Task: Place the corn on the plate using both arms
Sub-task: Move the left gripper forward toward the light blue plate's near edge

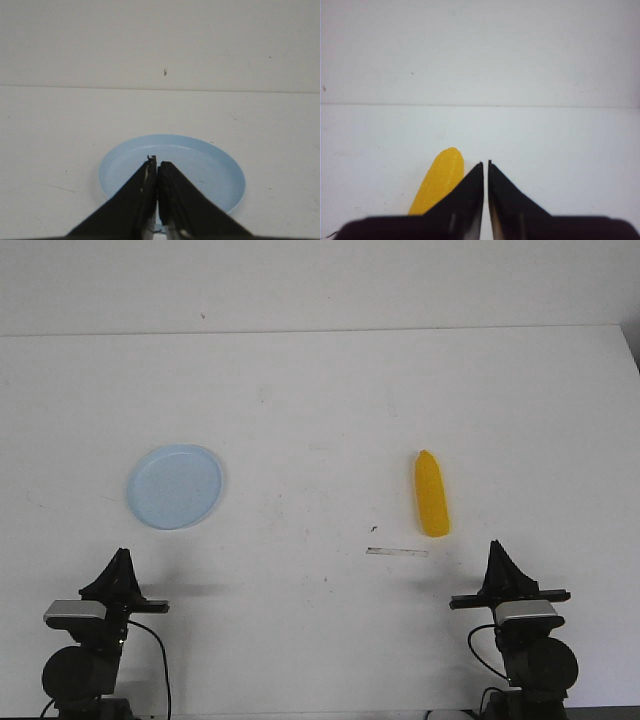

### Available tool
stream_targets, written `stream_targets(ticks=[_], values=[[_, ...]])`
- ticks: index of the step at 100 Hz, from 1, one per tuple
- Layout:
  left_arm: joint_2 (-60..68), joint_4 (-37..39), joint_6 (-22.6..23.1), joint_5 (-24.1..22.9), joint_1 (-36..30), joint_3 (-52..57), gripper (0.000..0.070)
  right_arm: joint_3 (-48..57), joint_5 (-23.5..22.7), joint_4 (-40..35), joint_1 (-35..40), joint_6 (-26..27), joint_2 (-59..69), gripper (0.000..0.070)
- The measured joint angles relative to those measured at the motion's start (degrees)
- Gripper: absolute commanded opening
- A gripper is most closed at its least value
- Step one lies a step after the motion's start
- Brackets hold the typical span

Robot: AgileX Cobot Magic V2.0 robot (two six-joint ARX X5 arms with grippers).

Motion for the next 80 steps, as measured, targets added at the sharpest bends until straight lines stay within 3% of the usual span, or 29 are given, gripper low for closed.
stream_targets(ticks=[35, 56, 80], values=[[0.0, 0.1, -0.1, 0.0, 0.0, 0.0, 0.0001, 0.0, 0.0, 0.0, 0.0, 0.0, 0.0, 0.0015], [0.0, 3.7, -2.4, -0.1, 0.0, 0.1, 0.0001, 0.0, 0.0, 0.0, 0.0, 0.0, 0.0, 0.0015], [1.7, -3.3, -3.0, -1.5, 0.0, 7.1, 0.0001, 0.0, 0.0, 0.0, 0.0, 0.0, 0.0, 0.0015]])
